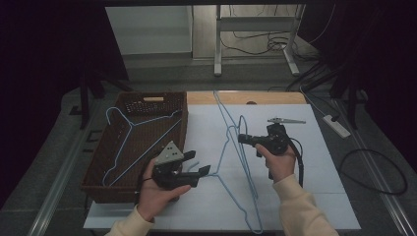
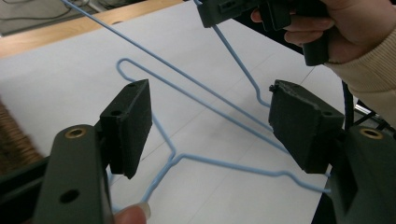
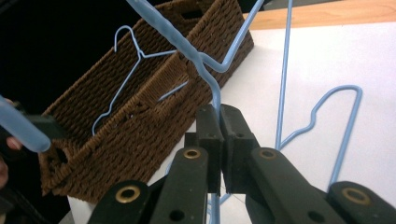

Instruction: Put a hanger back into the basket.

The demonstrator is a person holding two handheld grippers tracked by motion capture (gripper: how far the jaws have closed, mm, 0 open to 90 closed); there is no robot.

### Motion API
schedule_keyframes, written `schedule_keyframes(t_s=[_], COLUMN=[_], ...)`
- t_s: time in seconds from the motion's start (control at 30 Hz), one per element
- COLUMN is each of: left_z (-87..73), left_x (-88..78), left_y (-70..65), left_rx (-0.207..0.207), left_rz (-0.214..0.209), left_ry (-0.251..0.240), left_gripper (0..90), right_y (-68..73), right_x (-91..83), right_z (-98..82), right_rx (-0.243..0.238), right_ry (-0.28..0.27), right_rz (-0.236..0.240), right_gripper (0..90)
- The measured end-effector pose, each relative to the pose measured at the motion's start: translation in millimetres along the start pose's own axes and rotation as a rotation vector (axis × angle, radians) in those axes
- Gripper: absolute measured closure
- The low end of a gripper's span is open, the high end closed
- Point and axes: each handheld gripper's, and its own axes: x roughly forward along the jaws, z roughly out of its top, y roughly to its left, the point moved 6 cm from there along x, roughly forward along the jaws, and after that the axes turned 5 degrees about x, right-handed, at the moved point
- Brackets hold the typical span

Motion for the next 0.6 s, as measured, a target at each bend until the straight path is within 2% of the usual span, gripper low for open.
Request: schedule_keyframes(t_s=[0.17, 0.23, 0.37, 0.6], left_z=[6.3, 7.5, 13.7, 20.7], left_x=[24.8, 30.0, 57.2, 86.5], left_y=[-4.8, -5.8, -12.3, -16.7], left_rx=[-0.044, -0.047, -0.046, -0.077], left_rz=[-0.018, -0.02, -0.03, -0.058], left_ry=[0.031, 0.035, 0.047, 0.049], left_gripper=[30.5, 30.3, 30.2, 31.8], right_y=[5.3, 7.7, 13.0, 18.2], right_x=[-2.7, -4.3, -6.7, -6.6], right_z=[2.1, 3.2, 4.8, 4.6], right_rx=[0.005, 0.002, -0.004, -0.013], right_ry=[-0.037, -0.052, -0.073, -0.099], right_rz=[-0.008, -0.016, -0.021, -0.032], right_gripper=[87.8, 87.8, 87.8, 87.8])
